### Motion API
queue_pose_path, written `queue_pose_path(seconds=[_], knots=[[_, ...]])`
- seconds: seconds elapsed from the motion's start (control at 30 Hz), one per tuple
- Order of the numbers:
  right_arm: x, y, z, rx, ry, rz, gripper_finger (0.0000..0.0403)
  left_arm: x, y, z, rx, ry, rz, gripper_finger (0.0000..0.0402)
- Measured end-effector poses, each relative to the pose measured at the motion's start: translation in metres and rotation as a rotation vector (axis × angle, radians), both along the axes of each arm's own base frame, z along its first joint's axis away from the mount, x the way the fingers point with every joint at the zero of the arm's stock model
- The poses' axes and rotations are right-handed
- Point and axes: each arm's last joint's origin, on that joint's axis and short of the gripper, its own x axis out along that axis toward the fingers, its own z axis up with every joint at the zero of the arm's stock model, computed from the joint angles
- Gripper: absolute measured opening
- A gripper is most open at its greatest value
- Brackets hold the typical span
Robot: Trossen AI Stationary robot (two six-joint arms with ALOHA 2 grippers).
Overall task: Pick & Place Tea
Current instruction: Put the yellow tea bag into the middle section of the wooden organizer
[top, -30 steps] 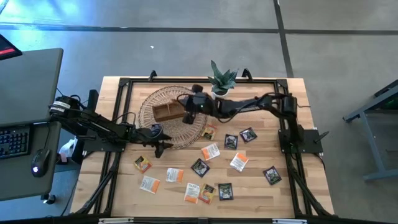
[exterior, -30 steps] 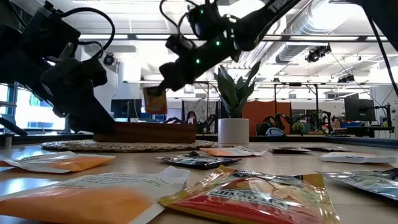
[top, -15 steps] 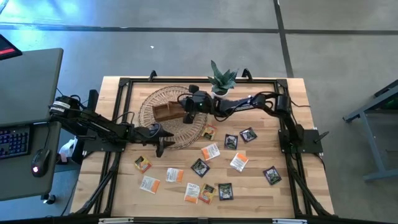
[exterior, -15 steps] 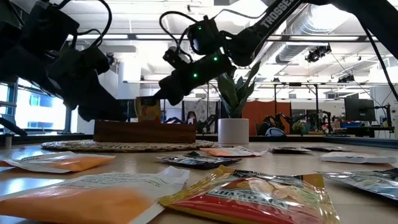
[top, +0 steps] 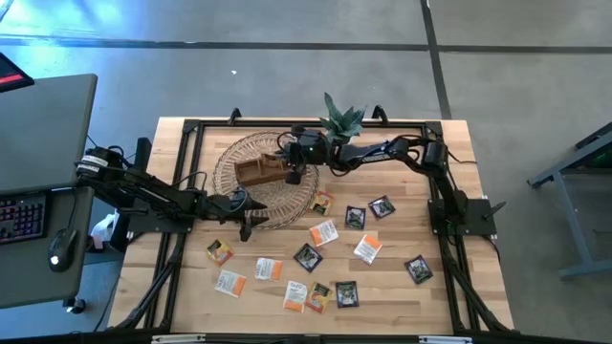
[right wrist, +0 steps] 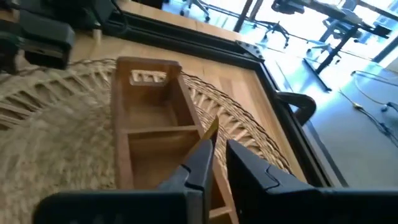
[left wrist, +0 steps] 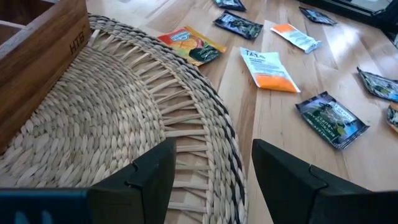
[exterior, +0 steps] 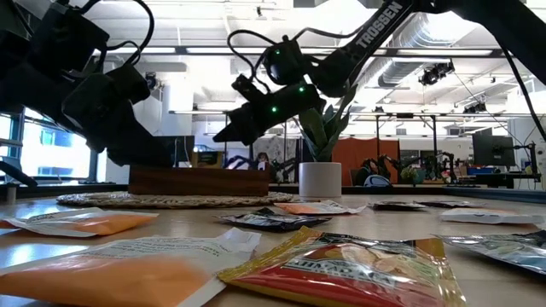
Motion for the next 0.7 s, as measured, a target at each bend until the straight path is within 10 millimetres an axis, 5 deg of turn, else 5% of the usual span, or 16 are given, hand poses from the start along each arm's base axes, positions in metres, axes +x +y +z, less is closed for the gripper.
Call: queue_pose_path(seconds=[0.37, 0.53, 0.7], knots=[[0.007, 0.02, 0.002, 0.007, -0.025, -0.047, 0.0113, 0.0, 0.0, 0.0, 0.0, 0.002, -0.001, 0.0209], [0.009, 0.051, 0.013, -0.055, 0.015, -0.132, 0.0111, 0.0, 0.0, 0.0, 0.0, 0.005, -0.001, 0.0209], [0.002, 0.088, 0.046, -0.133, 0.033, -0.177, 0.0108, -0.001, 0.0, -0.001, 0.001, 0.017, -0.001, 0.0209]])
